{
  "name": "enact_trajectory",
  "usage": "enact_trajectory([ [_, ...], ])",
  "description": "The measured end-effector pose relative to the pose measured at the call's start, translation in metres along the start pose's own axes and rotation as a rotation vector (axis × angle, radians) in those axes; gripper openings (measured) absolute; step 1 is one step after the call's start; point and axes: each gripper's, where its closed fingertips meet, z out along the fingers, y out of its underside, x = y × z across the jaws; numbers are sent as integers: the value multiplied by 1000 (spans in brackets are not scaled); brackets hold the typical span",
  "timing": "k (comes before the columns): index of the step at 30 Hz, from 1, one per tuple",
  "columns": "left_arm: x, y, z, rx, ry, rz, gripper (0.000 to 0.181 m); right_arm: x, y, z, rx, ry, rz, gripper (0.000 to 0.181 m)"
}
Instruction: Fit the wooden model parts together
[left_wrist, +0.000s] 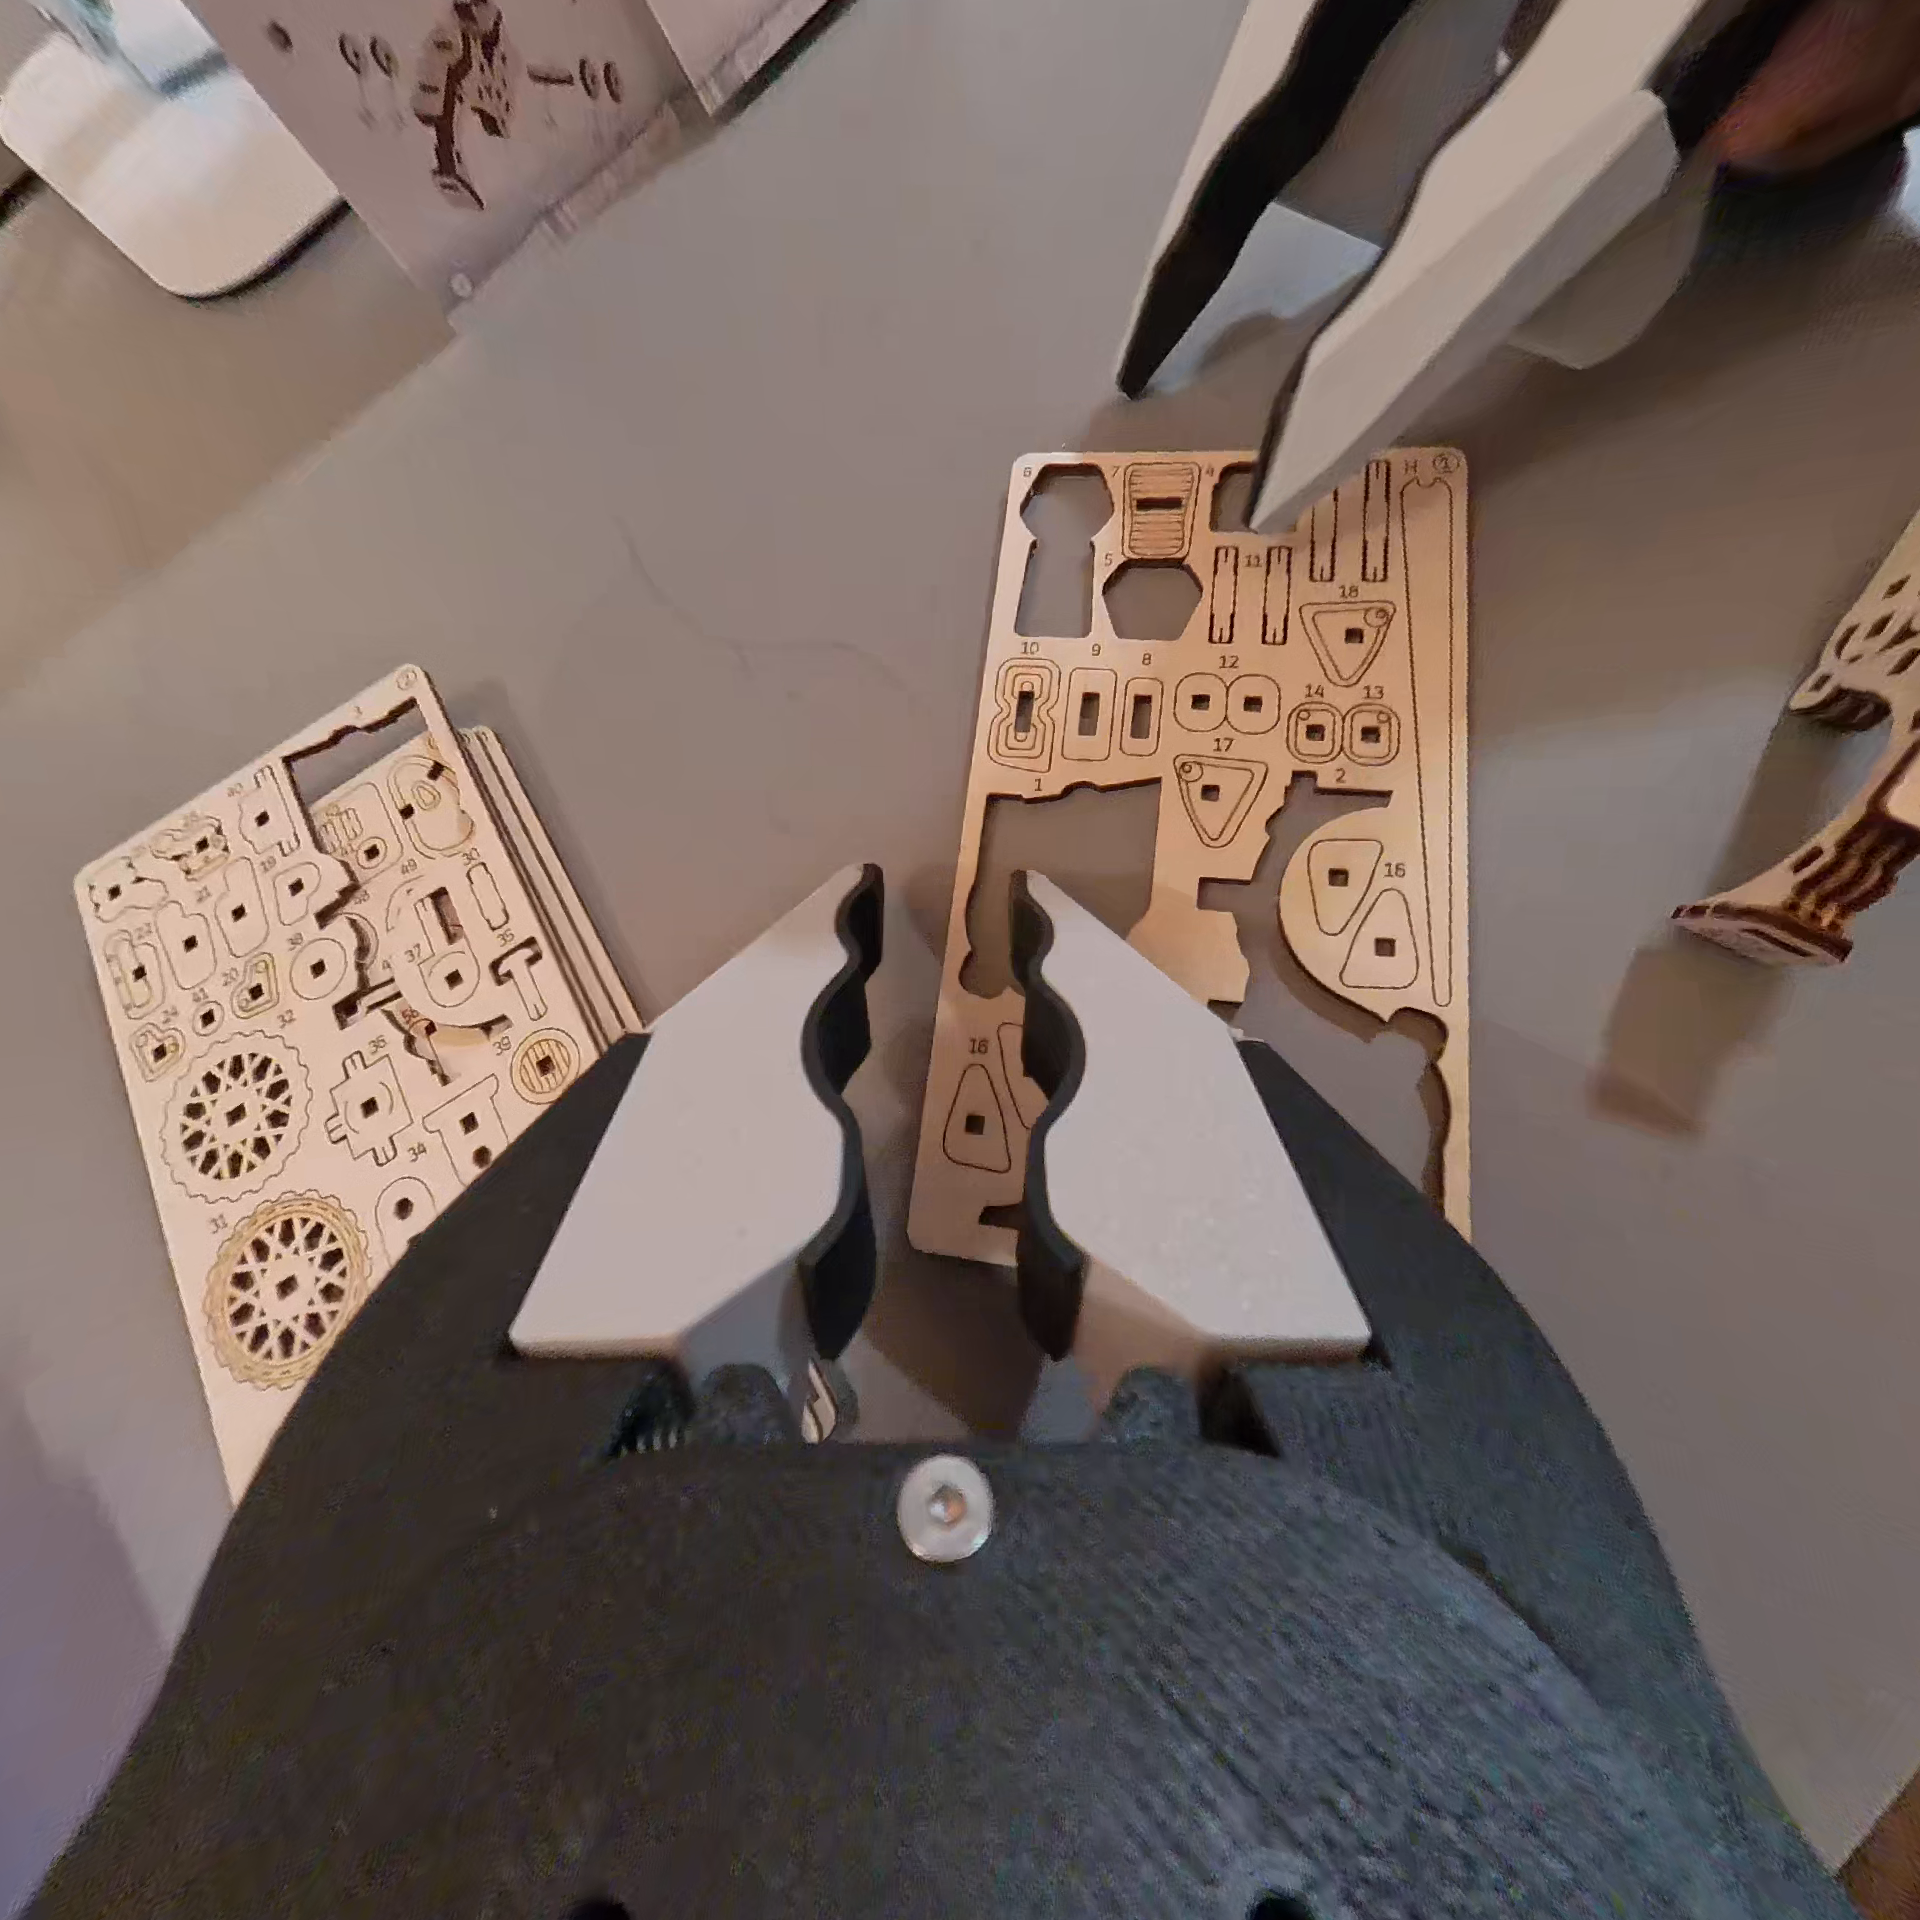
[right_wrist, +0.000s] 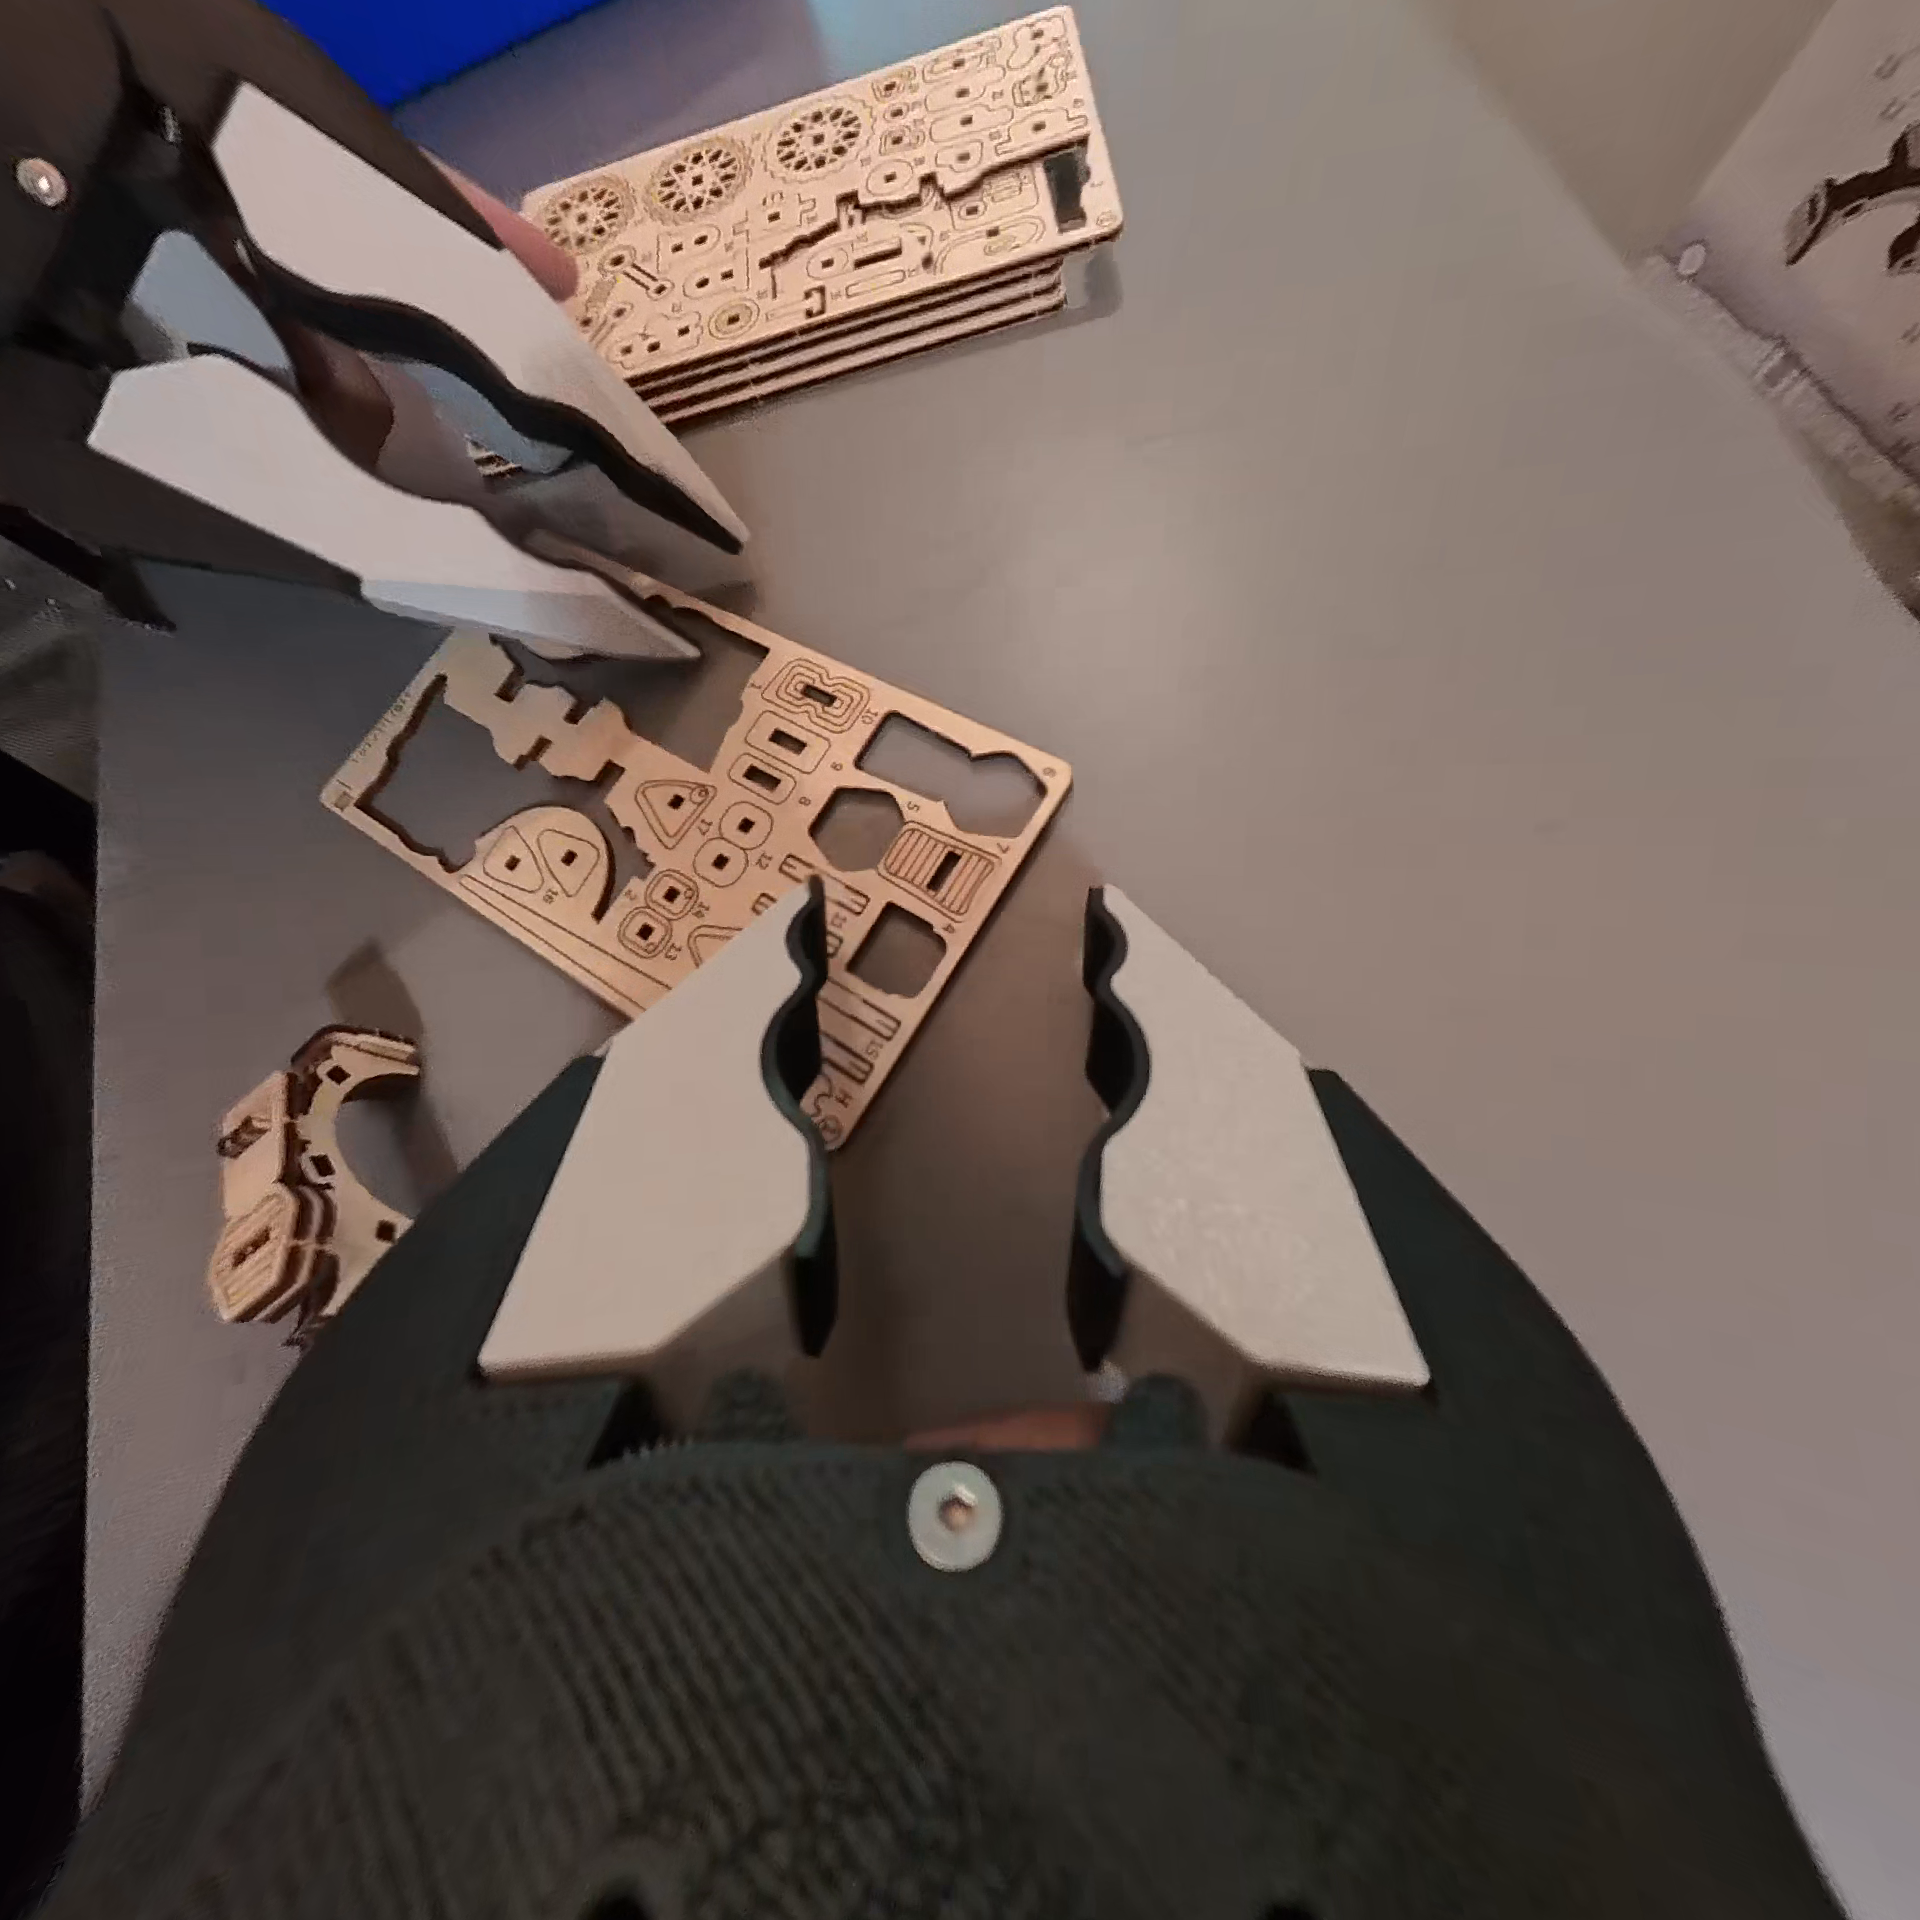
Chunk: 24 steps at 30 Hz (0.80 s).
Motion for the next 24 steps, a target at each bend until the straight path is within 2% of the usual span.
enact_trajectory([
  [4,3,0,4,-18,76,-73,4,-5,3,-5,16,-10,65,49],
  [8,3,-3,3,-5,104,-78,2,0,0,-16,87,-17,176,49],
  [14,2,-44,-22,216,101,-18,0,4,-7,-31,183,-10,214,54],
  [17,6,-53,-30,277,74,77,1,-7,-14,-36,242,-88,229,51],
  [21,25,-65,-42,390,132,178,0,-21,-20,-37,271,-208,260,48],
  [23,26,-70,-46,426,102,215,0,-30,-21,-38,275,-265,250,29],
  [24,25,-71,-47,438,79,232,0,-33,-21,-38,271,-286,240,13],
])
